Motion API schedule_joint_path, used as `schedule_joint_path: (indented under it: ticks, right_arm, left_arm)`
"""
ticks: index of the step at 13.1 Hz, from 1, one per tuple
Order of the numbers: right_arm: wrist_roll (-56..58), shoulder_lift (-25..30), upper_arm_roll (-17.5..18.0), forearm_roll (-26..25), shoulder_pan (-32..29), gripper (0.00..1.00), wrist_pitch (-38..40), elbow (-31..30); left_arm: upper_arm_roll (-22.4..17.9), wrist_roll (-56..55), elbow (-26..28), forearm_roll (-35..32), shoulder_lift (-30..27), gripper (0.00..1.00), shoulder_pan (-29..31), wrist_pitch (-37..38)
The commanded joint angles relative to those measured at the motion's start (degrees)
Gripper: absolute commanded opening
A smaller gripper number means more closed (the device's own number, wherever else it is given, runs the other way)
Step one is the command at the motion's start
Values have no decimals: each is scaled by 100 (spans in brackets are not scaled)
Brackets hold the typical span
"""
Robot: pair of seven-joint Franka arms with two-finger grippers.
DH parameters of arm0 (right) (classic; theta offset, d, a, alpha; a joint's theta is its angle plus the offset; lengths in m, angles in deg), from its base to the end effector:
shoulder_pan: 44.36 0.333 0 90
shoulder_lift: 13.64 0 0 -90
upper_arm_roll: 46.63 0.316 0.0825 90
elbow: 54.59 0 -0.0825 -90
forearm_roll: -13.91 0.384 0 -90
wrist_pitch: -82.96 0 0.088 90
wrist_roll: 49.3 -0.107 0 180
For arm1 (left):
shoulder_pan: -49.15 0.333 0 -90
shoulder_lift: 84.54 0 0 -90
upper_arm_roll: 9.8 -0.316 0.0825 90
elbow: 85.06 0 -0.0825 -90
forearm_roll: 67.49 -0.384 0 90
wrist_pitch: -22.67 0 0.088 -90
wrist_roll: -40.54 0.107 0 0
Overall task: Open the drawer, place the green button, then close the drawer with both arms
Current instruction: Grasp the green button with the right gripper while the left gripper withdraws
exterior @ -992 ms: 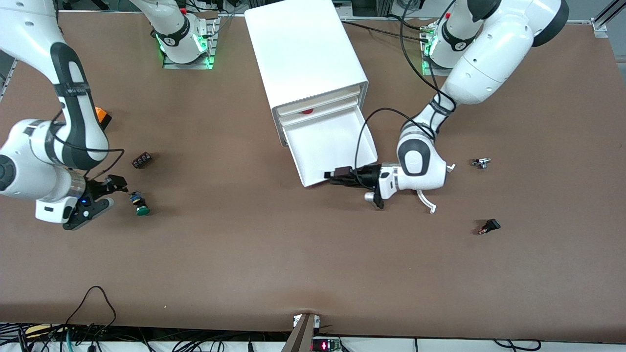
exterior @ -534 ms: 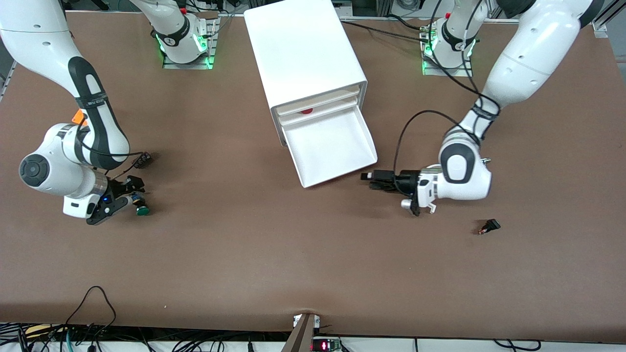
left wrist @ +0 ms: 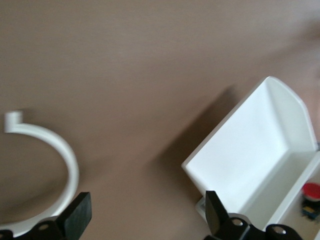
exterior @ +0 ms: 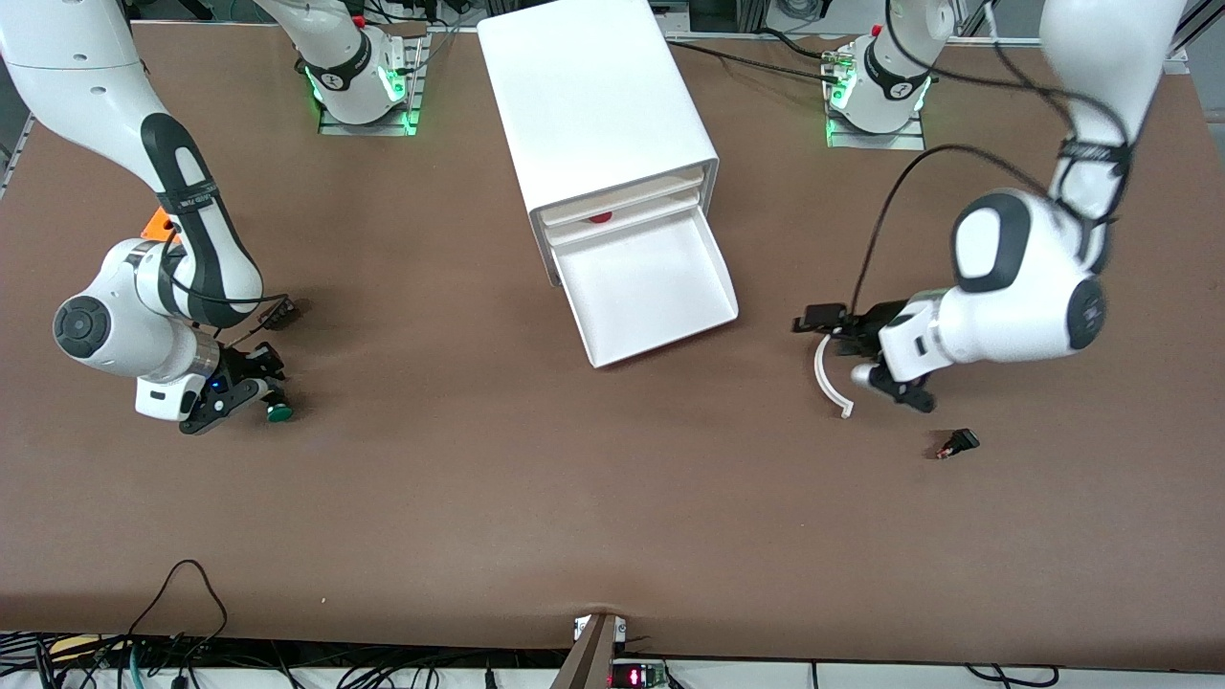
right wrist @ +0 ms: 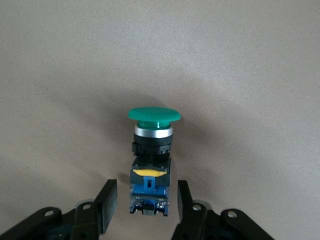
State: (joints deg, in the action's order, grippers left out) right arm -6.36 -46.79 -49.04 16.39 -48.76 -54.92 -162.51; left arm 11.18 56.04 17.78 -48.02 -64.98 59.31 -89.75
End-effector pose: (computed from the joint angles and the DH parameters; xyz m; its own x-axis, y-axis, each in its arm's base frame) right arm 0.6250 -0.0732 0.1941 0.8221 0.5681 -0.0373 0.5668 -0.8229 -0.0405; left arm 0.6097 -0.1226 0.3651 0.9500 -0.3037 -0.0726 -0.2447 -0.8685 0.4312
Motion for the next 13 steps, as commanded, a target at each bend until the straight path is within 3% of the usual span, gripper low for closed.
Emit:
schedule_joint_path:
  ticks: [1,3,5,7,11,13]
  right_arm:
    - [171,151,65,130,-95,22,-99,-142]
    - [180,186,74,366,-95,10,15,-54]
    - [136,256,91,550,-69,9,618,331]
    - [-65,256,135,910,45,9,1592,1042]
    - [-1644,466,153,921,772,9,2387,1476]
    - [-2601,677,170,921,1212,10,2685,1485]
  left_arm:
    - [-6,-47,-552,-1221,-172,100,214,762]
    - [-7,-99,-1124,-1620,-172,100,485,1404]
    - [-33,-291,-1485,-1708,-199,100,784,1845]
    - [-33,-1168,-1793,-2208,-365,100,987,2214]
    - [19,-1198,-2259,-2613,-637,100,1313,2926]
    - [-399,-1119,-2418,-2641,-839,100,876,3173]
